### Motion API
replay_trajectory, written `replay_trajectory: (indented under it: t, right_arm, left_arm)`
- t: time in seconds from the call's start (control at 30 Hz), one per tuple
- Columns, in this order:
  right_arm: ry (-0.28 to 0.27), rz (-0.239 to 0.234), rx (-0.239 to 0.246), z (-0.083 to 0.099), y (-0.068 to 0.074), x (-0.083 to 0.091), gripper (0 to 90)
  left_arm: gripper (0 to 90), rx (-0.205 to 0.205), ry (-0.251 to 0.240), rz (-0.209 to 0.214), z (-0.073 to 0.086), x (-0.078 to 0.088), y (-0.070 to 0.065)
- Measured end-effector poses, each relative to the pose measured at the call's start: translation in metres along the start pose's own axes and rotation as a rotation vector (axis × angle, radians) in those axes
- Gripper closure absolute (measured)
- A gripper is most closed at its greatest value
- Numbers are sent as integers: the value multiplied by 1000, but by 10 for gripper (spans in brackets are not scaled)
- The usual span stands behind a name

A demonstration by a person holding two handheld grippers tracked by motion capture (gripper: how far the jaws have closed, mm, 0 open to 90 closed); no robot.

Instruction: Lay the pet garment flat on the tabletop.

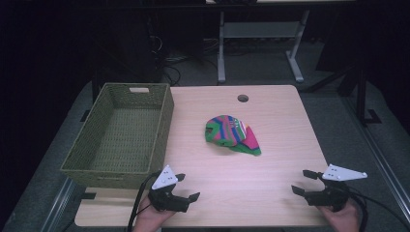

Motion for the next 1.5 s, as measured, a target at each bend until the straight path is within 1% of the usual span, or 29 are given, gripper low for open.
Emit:
replay_trajectory:
  t: [0.07, 0.17, 0.27, 0.33, 0.37, 0.4, 0.43, 0.47, 0.5, 0.53, 0.6, 0.7, 0.8, 0.83, 0.87, 0.97, 1.03, 1.07, 1.1, 1.17, 1.27, 1.37, 1.4, 1.43, 1.5]
  right_arm:
    - [14, -11, 6, 0, 2, -2, 204]
    - [15, -40, 14, -3, 6, -3, 204]
    - [42, -65, 24, -5, 8, -6, 199]
    - [53, -75, 44, -10, 9, -9, 198]
    - [58, -84, 53, -14, 10, -10, 199]
    - [65, -90, 63, -19, 11, -11, 199]
    - [66, -97, 78, -25, 12, -13, 198]
    - [74, -110, 91, -38, 14, -16, 190]
    - [74, -110, 91, -38, 14, -16, 190]
    - [74, -111, 105, -44, 15, -18, 191]
    - [95, -123, 113, -54, 16, -24, 187]
    - [129, -131, 155, -67, 17, -34, 187]
    - [138, -157, 171, -82, 19, -42, 188]
    - [152, -164, 174, -86, 19, -44, 188]
    - [154, -170, 184, -91, 18, -46, 187]
    - [187, -182, 206, -103, 15, -53, 187]
    - [196, -190, 215, -112, 14, -57, 187]
    - [196, -196, 213, -117, 14, -58, 185]
    - [192, -214, 203, -124, 14, -61, 180]
    - [197, -232, 196, -131, 14, -65, 179]
    - [203, -244, 210, -145, 15, -71, 180]
    - [222, -251, 228, -155, 16, -80, 181]
    - [225, -258, 222, -163, 16, -85, 181]
    - [225, -258, 222, -163, 16, -85, 181]
    - [228, -259, 229, -170, 16, -91, 180]
  left_arm:
    - [159, -14, -3, 4, -2, -2, -3]
    - [159, -30, 5, 7, -4, -6, -3]
    - [159, -30, 4, 11, -5, -9, -1]
    - [159, -32, 5, 12, -7, -10, 1]
    - [159, -18, -5, 16, -8, -11, 0]
    - [159, -27, 3, 17, -8, -11, 0]
    - [159, -30, -1, 17, -8, -12, 0]
    - [159, -28, -7, 22, -9, -12, 0]
    - [159, -24, -14, 29, -11, -12, -2]
    - [159, -28, -15, 30, -11, -11, -2]
    - [159, -28, -17, 34, -12, -12, -3]
    - [159, -40, -5, 33, -11, -13, -3]
    - [159, -45, 6, 31, -9, -15, -4]
    - [159, -59, 8, 29, -9, -15, -4]
    - [159, -60, 10, 28, -9, -15, -5]
    - [159, -75, 14, 21, -9, -14, -6]
    - [159, -70, 13, 20, -9, -15, -5]
    - [159, -72, 20, 13, -8, -15, -4]
    - [159, -73, 21, 10, -7, -15, -4]
    - [159, -68, 21, 9, -7, -15, -3]
    - [159, -63, 16, 7, -7, -14, -2]
    - [159, -64, 18, 7, -7, -14, -3]
    - [159, -66, 17, 8, -7, -14, -3]
    - [159, -70, 19, 8, -7, -14, -3]
    - [159, -74, 21, 11, -6, -14, -4]
Point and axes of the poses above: each handheld gripper's, and its own axes: x roughly backward along the jaws, z roughly out of its underside, y roughly to its left, the point moved 10 cm from there along -x, roughly forward along the jaws, and after that the axes turned 2 degrees about y, right-handed, at the moved point
